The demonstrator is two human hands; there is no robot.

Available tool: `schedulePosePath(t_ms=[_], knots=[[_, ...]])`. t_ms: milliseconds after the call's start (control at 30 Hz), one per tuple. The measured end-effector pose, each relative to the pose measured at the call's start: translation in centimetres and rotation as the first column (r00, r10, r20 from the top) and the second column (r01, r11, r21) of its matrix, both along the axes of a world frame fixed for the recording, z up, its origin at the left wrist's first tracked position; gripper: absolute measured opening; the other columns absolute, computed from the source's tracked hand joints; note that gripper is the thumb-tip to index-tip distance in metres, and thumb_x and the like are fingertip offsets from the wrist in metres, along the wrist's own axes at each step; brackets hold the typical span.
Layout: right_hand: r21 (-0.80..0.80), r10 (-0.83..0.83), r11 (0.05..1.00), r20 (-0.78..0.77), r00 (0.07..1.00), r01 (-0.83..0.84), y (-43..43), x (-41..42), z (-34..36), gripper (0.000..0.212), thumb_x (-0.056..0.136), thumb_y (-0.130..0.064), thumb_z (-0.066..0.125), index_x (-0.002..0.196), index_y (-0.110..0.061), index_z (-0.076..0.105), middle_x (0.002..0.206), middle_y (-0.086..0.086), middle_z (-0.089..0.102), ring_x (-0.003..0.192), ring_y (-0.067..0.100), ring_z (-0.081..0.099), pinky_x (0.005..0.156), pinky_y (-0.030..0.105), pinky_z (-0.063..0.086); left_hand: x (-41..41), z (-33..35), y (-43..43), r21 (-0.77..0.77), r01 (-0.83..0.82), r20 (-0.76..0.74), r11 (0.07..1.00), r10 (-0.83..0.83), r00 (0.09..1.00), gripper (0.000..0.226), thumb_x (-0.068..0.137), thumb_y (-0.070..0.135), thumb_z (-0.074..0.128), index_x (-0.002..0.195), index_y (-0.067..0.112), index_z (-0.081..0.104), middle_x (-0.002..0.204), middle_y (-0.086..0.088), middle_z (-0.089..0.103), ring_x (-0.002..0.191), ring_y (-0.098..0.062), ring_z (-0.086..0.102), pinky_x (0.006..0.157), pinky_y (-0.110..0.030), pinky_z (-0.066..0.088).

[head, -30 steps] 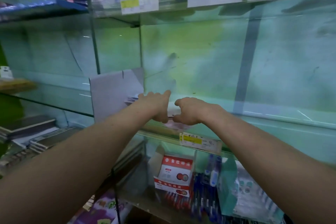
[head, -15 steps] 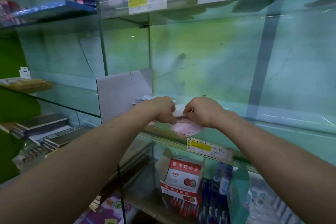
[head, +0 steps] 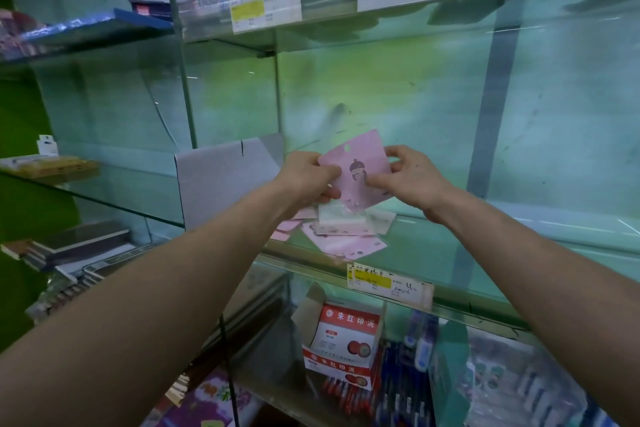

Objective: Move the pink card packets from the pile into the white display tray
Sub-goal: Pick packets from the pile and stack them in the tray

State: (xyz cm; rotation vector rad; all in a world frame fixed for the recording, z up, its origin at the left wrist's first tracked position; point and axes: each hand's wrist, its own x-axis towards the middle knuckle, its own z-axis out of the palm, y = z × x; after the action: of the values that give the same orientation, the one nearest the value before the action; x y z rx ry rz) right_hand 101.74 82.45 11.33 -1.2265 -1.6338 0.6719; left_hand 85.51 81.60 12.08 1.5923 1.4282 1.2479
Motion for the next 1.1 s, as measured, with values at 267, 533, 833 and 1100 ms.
schedulePosePath(t_ms=[267, 533, 833, 1100], knots=[[0.077, -0.157, 0.987, 0.4, 0.903, 0.137, -0.5, 1.0, 0.3, 0.01, 0.083, -0.011, 0.059, 0.075, -0.009, 0.065, 0.078, 0.01, 0.065, 0.077, 0.034, 0.06, 0.06, 0.033, 0.046, 0.8, -2.6, 1.7, -0.091, 0.058, -0.446, 0.994, -0.093, 0.89, 0.101, 0.076, 0.037, 0.078, 0.148, 0.01, 0.012, 0.139, -0.008, 0.045, 0.125, -0.026, 0.047, 0.102, -0.034, 0.04], [0.005, -0.1, 0.993, 0.574, 0.813, 0.119, -0.8, 0.6, -0.1, 0.011, 0.088, -0.01, 0.054, 0.077, -0.011, 0.054, 0.072, 0.003, 0.051, 0.074, 0.026, 0.051, 0.051, 0.026, 0.035, 0.8, -3.6, 2.4, -0.203, 0.094, -0.749, 0.975, -0.216, 0.626, 0.091, 0.077, 0.036, 0.076, 0.147, 0.015, 0.021, 0.145, -0.007, 0.041, 0.127, -0.028, 0.043, 0.108, -0.04, 0.035], [0.045, -0.139, 0.989, 0.629, 0.765, 0.142, -0.6, 0.0, -0.6, 0.017, 0.088, -0.011, 0.049, 0.099, -0.012, 0.063, 0.097, 0.011, 0.064, 0.086, 0.031, 0.061, 0.071, 0.034, 0.05, 1.4, -3.1, 1.2, 0.085, 0.189, -0.985, 0.978, 0.054, 0.163, 0.047, 0.101, 0.043, 0.032, 0.119, 0.007, 0.057, 0.123, -0.013, 0.059, 0.11, -0.03, 0.055, 0.085, -0.034, 0.041], [0.037, -0.132, 0.989, 0.663, 0.737, 0.144, -0.8, -0.3, -0.6, 0.012, 0.089, -0.011, 0.048, 0.09, -0.012, 0.06, 0.091, 0.01, 0.063, 0.082, 0.03, 0.06, 0.064, 0.03, 0.046, 2.1, -3.7, 1.6, 0.214, 0.185, -0.977, 0.959, 0.209, 0.049, 0.022, 0.097, 0.028, 0.046, 0.105, 0.013, 0.06, 0.105, -0.006, 0.06, 0.081, -0.022, 0.05, 0.071, -0.032, 0.038]])
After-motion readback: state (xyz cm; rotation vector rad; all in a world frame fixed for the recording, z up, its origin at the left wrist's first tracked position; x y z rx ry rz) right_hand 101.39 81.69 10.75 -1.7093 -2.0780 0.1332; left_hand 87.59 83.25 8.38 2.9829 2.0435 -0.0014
